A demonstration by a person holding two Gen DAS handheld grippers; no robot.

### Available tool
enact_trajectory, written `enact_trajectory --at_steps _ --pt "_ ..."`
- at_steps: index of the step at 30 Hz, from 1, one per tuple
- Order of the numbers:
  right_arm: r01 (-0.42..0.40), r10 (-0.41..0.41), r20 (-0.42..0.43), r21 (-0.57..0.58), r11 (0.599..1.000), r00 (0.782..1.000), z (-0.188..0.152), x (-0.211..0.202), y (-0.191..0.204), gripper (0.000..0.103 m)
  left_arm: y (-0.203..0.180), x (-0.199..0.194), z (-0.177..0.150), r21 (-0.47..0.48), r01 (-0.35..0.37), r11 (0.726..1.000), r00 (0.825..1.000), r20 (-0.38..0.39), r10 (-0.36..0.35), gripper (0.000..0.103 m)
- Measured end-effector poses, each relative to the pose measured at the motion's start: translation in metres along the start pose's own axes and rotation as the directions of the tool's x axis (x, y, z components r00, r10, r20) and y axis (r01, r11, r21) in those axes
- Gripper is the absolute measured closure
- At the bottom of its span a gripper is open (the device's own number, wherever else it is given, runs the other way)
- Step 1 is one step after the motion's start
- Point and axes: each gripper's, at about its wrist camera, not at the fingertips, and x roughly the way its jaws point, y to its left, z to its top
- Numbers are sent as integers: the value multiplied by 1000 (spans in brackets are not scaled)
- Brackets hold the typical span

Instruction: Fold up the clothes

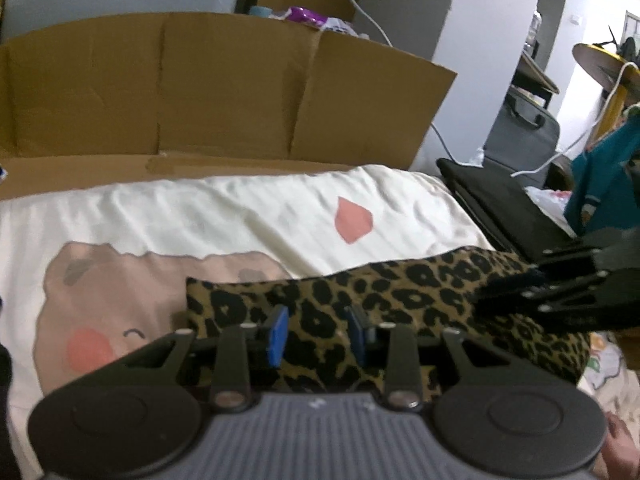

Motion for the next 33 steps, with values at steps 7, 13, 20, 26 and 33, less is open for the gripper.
enact_trajectory --at_steps 7,13,20,26,33 --pt "26 -26 -34 18 999 999 12 23 -2 75 5 -10 2 -22 92 996 996 15 -92 69" --pt "56 -49 -76 90 994 996 27 46 -13 81 -11 -12 -1 33 270 962 963 -30 -269 75" --pt "10 4 -108 134 991 994 32 56 -25 83 -32 -12 -10 66 461 885 886 -98 -454 80" --pt "-11 24 -107 127 992 994 32 57 -27 83 -46 8 -28 121 409 905 904 -193 -382 83" --pt "-32 40 -119 70 997 992 37 61 -28 84 -52 19 -43 201 383 901 913 -230 -337 83"
